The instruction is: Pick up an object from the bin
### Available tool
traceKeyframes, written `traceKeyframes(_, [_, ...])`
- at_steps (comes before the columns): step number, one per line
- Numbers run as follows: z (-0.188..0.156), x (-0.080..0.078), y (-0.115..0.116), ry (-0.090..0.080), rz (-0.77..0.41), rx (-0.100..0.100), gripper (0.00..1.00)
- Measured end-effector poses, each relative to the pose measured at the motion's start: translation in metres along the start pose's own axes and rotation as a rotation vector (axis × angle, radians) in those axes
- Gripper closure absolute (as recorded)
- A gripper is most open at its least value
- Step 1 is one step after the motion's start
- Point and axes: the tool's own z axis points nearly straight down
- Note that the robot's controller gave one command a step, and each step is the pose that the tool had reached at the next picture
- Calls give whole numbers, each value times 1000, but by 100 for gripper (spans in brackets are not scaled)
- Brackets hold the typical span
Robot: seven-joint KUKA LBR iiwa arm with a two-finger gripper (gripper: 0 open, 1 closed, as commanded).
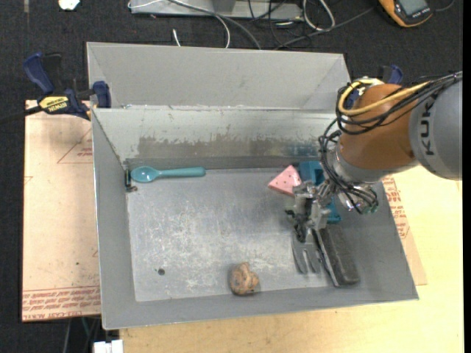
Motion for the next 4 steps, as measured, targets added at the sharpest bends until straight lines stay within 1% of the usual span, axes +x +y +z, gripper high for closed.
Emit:
traceKeyframes(1, [23,7,65,-15,-374,8,100])
traceKeyframes(2, [-54,-5,38,-10,-336,5,100])
traceKeyframes(3, [-17,-6,40,-16,-410,4,100])
traceKeyframes(4, [-49,-7,41,-10,-422,1,100])
